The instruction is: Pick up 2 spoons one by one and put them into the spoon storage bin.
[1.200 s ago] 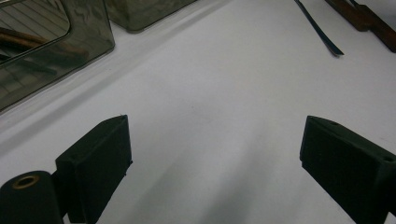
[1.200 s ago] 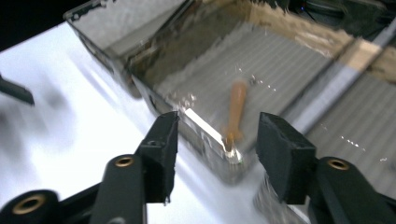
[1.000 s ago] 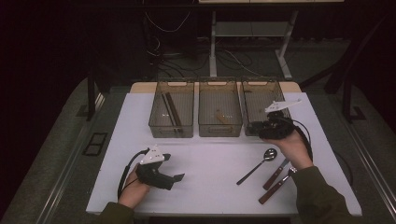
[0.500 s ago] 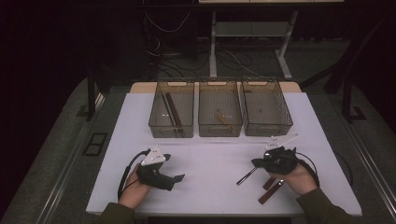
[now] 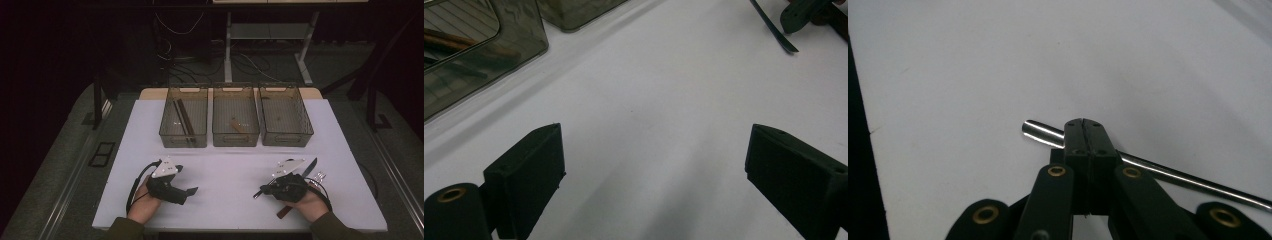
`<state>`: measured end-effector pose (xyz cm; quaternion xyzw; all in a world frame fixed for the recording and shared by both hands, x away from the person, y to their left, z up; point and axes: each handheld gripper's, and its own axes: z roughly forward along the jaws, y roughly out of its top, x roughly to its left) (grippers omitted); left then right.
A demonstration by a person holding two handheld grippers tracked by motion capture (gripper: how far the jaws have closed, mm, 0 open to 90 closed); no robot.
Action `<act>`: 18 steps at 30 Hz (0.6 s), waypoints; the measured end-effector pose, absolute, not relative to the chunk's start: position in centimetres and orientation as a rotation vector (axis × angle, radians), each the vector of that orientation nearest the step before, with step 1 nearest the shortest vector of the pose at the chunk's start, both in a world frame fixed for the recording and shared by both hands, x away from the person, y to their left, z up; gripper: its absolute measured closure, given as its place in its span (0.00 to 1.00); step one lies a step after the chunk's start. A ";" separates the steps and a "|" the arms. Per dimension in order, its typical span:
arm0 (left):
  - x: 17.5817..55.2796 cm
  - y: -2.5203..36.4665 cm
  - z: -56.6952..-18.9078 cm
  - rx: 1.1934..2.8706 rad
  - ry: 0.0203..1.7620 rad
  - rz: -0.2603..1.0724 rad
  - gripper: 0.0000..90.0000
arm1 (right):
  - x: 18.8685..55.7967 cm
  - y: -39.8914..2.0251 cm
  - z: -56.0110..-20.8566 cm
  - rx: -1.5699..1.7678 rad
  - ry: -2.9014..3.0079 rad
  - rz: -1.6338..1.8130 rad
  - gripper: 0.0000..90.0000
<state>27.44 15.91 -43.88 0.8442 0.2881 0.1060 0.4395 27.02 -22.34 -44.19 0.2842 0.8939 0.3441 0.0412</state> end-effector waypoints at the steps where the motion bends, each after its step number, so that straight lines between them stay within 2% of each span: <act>1: 27.5 15.9 -43.9 2.099 0.718 0.262 0.09 | 27.0 -22.3 -44.2 0.870 2.730 1.056 1.00; 18: 27.5 15.9 -43.9 2.096 0.718 0.260 0.09 | 27.7 -21.2 -44.5 0.857 2.693 1.054 1.00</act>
